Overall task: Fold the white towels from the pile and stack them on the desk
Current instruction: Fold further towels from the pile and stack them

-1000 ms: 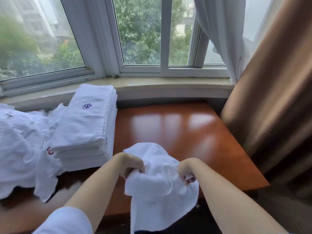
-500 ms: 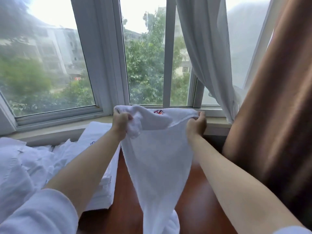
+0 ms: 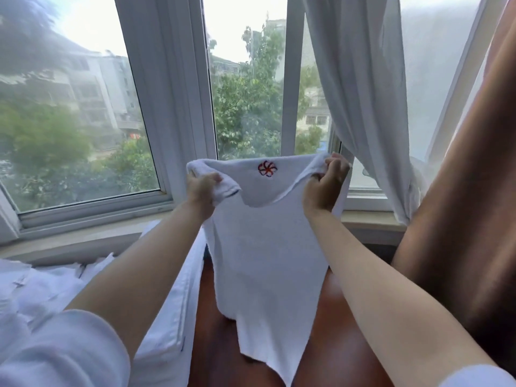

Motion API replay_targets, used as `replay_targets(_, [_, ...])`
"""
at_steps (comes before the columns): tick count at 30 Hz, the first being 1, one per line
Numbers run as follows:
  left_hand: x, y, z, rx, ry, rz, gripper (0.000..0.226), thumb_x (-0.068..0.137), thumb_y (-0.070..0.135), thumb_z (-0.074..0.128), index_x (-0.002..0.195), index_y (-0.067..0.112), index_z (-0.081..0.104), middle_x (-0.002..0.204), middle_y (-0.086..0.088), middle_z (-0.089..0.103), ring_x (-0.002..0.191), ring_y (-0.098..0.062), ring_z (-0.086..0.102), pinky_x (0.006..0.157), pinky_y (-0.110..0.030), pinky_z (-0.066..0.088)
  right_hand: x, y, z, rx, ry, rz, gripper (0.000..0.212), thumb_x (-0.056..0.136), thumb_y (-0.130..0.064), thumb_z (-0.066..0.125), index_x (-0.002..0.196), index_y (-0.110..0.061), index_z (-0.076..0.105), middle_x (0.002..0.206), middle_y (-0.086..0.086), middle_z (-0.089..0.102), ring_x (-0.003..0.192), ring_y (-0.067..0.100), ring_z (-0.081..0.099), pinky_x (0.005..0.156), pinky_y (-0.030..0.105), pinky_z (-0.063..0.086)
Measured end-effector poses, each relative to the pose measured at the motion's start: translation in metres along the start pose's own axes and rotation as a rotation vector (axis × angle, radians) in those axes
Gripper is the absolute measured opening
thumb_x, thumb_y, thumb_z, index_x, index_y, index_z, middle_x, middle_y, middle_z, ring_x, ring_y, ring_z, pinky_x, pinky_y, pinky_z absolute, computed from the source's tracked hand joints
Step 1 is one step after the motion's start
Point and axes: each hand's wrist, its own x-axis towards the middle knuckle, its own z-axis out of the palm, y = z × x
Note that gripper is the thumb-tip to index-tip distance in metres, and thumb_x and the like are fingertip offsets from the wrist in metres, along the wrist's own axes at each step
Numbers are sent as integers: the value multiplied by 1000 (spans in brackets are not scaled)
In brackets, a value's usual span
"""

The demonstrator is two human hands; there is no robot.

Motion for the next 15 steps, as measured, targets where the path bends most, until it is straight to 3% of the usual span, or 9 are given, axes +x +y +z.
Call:
replay_targets(2, [9, -31, -9, 47, 21, -163, 33, 86, -13, 39, 117, -4, 45, 94, -18, 50, 76, -31, 65, 63, -42, 56, -16, 19, 8, -47, -84, 108, 25, 79, 15, 39, 99, 12, 54, 136, 25, 39, 116, 26, 45, 82, 8, 27])
replay_targets(4, [13, -79, -27, 106, 81, -386, 44, 89, -13, 37, 131, 0, 41, 114, -22, 49, 105, -44, 60, 83, -54, 52, -48, 55, 8, -146, -160, 250, 22, 82, 10, 42, 99, 8, 55, 134, 21, 39, 106, 27, 48, 80, 23, 31])
replay_targets(5, [15, -107, -39, 208, 104, -477, 47, 91, -10, 41, 137, 0, 39, 126, -23, 48, 116, -46, 54, 90, -55, 50, -69, 77, 3, -218, -192, 345, 20, 83, 7, 43, 98, 5, 56, 132, 19, 40, 102, 30, 51, 80, 28, 33])
replay_targets(8, [2, -184, -72, 513, 134, -699, 49, 92, 2, 53, 138, -6, 40, 141, -26, 44, 123, -41, 51, 94, -46, 50, -143, 142, -25, -401, -246, 771, 14, 90, -6, 42, 99, -3, 52, 124, 15, 44, 89, 32, 53, 81, 34, 39])
replay_targets(10, [-15, -225, -90, 637, 143, -788, 55, 92, 9, 56, 142, -1, 36, 145, -22, 39, 128, -40, 44, 97, -41, 44, -193, 170, -48, -478, -199, 1105, 14, 93, -14, 44, 102, -4, 46, 122, 19, 46, 95, 35, 53, 88, 41, 43])
replay_targets(13, [-36, -263, -108, 865, 104, -885, 68, 86, 22, 67, 144, 3, 36, 145, -22, 36, 130, -41, 40, 106, -50, 38, -243, 186, -68, -533, 38, 1453, 34, 94, -18, 49, 121, 2, 43, 140, 22, 31, 120, 39, 40, 101, 44, 32])
replay_targets(15, [-42, -281, -113, 775, 113, -962, 65, 85, 20, 66, 140, 0, 38, 139, -23, 42, 122, -46, 45, 100, -56, 42, -260, 187, -70, -496, 85, 1520, 28, 94, -18, 53, 114, -1, 43, 137, 24, 35, 115, 37, 43, 90, 42, 35])
